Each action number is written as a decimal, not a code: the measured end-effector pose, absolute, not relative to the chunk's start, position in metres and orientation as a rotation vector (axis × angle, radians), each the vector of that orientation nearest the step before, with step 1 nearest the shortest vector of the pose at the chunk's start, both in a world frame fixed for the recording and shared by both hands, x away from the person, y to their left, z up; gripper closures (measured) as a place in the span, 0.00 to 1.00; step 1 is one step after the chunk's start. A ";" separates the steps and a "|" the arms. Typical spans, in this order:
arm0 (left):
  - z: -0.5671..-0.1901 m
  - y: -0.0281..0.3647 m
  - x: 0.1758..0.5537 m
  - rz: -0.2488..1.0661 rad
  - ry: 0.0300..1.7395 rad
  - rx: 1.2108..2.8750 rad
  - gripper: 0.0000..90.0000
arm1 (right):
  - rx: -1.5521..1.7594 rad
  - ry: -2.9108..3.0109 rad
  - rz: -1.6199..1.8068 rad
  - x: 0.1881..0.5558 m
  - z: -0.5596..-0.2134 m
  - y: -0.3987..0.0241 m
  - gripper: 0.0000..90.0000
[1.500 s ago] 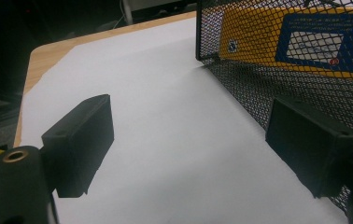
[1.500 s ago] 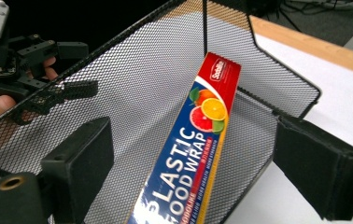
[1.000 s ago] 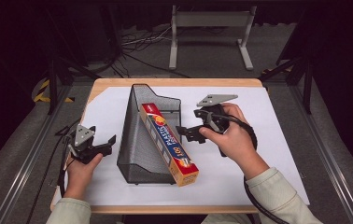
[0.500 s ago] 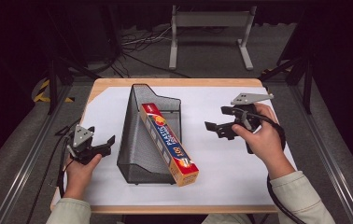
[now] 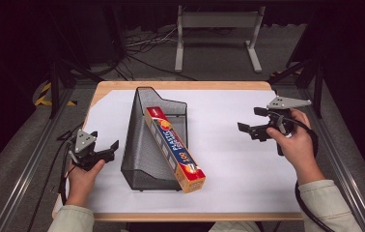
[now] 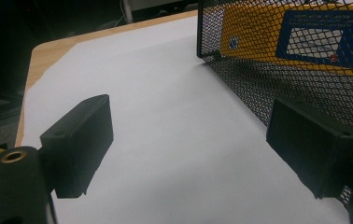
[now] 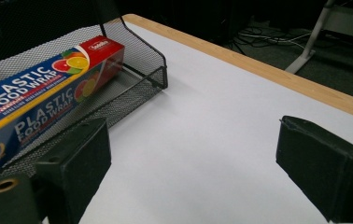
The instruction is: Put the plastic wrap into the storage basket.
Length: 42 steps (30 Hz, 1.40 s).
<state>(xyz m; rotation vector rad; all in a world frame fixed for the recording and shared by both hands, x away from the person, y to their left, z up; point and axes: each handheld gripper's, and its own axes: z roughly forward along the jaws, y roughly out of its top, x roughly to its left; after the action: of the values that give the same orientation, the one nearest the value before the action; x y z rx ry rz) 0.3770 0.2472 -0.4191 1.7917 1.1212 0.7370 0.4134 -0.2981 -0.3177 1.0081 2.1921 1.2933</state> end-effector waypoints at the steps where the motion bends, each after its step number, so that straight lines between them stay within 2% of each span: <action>1: -0.419 0.247 0.377 0.736 1.121 1.791 0.17 | 1.010 2.189 1.294 0.414 -0.320 -0.300 0.11; 12: -0.420 0.247 0.376 0.737 1.122 1.791 0.17 | 1.035 2.154 1.291 0.418 -0.355 -0.325 0.09; 30: -0.420 0.250 0.372 0.730 1.123 1.778 0.17 | 1.060 2.128 1.317 0.412 -0.413 -0.339 0.09; 42: -0.422 0.252 0.374 0.695 1.099 1.782 0.16 | 1.106 2.141 1.281 0.409 -0.428 -0.345 0.09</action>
<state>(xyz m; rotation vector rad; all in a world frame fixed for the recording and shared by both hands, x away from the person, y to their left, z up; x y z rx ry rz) 0.3736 0.2519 -0.4216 1.7824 1.0992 0.6951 0.4087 -0.3447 -0.4284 1.1059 2.1411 1.2814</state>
